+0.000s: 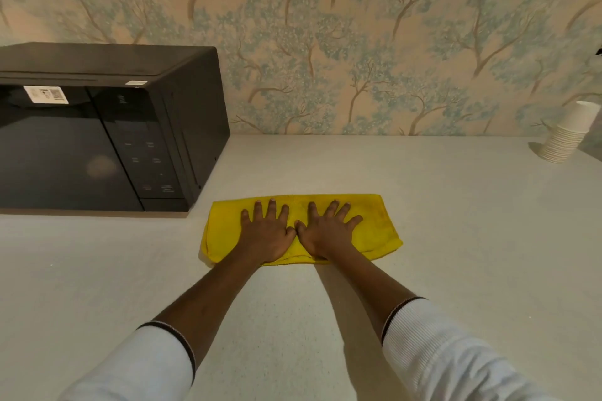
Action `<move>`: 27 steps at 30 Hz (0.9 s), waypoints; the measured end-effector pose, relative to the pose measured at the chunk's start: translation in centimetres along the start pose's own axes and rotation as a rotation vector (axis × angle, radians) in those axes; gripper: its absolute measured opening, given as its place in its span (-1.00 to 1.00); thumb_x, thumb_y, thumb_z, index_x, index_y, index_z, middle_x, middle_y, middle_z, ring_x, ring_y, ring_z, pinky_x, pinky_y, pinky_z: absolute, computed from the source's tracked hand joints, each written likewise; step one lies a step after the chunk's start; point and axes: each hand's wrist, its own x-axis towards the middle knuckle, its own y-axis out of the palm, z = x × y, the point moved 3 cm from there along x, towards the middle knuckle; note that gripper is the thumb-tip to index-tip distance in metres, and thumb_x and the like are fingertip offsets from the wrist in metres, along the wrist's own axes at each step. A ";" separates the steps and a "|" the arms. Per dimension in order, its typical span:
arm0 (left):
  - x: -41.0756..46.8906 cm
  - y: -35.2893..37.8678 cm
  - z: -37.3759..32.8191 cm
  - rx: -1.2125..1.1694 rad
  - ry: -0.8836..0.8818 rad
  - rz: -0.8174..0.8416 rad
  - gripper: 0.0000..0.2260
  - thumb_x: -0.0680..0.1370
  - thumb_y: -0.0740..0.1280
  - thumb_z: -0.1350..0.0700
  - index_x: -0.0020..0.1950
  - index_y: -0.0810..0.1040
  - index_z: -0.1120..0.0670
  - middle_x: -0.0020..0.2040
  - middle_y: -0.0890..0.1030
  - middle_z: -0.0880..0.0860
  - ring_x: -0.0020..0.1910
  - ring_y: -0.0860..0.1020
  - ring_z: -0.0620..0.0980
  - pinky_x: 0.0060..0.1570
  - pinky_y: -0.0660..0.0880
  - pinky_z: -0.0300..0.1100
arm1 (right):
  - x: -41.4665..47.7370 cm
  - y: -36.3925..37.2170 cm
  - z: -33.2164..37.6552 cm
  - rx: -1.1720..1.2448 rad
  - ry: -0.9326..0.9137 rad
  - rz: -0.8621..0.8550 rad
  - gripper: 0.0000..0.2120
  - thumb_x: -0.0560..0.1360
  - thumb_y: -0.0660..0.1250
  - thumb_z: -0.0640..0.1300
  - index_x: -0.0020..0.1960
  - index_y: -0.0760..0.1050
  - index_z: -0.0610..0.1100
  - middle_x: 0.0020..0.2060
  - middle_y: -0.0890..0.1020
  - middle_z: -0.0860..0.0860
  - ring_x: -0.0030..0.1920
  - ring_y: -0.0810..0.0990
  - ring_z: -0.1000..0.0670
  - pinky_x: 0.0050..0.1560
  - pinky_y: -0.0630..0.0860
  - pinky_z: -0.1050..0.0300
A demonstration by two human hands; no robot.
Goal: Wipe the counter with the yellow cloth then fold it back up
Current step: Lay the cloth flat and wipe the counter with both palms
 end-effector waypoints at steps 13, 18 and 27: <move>-4.9 -1.0 -0.4 0.009 0.015 -0.018 -0.37 0.49 -0.16 -0.28 0.52 0.00 -0.05 0.57 0.03 0.12 0.51 0.00 0.28 0.38 -0.05 0.34 | -4.2 0.1 -0.1 0.007 0.012 0.005 -0.25 0.46 -0.15 0.40 0.55 -0.05 0.06 0.53 -0.05 -0.32 0.49 -0.19 -0.43 0.30 -0.28 -0.54; -7.7 -1.2 -0.6 0.006 0.028 -0.010 -0.37 0.50 -0.15 -0.28 0.52 -0.02 -0.05 0.57 0.02 0.12 0.51 -0.01 0.28 0.39 -0.06 0.33 | -7.2 0.1 -0.2 0.007 0.023 -0.006 -0.24 0.45 -0.15 0.40 0.54 -0.03 0.05 0.53 -0.04 -0.33 0.49 -0.17 -0.44 0.30 -0.26 -0.55; -13.8 -1.5 -0.7 -0.002 0.051 -0.003 -0.36 0.49 -0.15 -0.29 0.52 -0.02 -0.05 0.57 0.03 0.12 0.51 -0.01 0.28 0.38 -0.07 0.34 | -13.7 -0.1 -0.1 0.000 0.046 0.001 -0.25 0.46 -0.14 0.40 0.54 -0.03 0.05 0.53 -0.03 -0.32 0.49 -0.17 -0.43 0.30 -0.26 -0.55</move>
